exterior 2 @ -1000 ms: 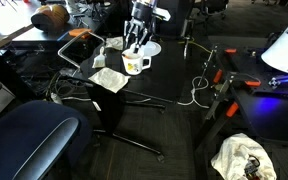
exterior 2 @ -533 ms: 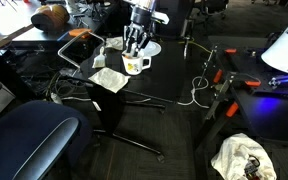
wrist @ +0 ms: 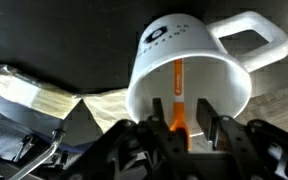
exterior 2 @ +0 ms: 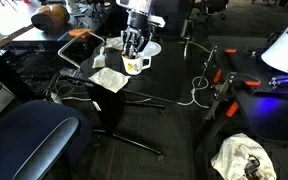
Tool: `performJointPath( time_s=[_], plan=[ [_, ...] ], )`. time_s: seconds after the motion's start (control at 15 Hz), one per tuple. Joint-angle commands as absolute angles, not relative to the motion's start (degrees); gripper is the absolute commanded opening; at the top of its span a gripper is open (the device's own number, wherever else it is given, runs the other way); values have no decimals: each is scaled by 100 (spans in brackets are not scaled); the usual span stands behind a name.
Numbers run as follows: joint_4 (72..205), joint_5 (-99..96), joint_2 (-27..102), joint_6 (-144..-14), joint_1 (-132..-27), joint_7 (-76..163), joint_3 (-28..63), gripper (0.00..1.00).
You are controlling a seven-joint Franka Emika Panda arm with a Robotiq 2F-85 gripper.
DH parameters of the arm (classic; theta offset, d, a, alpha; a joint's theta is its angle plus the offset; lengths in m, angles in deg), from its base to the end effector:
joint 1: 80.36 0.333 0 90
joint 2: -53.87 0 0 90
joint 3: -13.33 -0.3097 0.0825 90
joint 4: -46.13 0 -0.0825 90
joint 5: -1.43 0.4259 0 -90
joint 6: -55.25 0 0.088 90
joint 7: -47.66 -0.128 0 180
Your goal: Pick the marker from the cup and put it on the table
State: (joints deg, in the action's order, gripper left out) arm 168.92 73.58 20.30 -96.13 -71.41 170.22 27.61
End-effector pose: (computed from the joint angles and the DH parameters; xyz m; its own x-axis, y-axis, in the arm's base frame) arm 0.5533 -0.0820 0.0614 0.5316 0.7435 0.4056 0.8101 -0.5861 0.0127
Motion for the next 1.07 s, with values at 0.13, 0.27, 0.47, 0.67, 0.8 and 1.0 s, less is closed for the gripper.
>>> performJointPath(
  time_s=[0.13,0.27,0.47,0.67,0.8,1.0],
  plan=[
    [16682,6734,1991,-9630,-7930,16756,2004,3],
    [16716,6577,2022,-9656,-8126,16684,1818,0],
    [16889,6471,2193,-9732,-8331,16641,1684,3],
    [17095,6731,2427,-9743,-8256,16809,1871,3],
    [17275,6861,2675,-9706,-8318,16892,1887,3],
    [17624,7034,3173,-9569,-8373,16984,1912,3]
  ],
)
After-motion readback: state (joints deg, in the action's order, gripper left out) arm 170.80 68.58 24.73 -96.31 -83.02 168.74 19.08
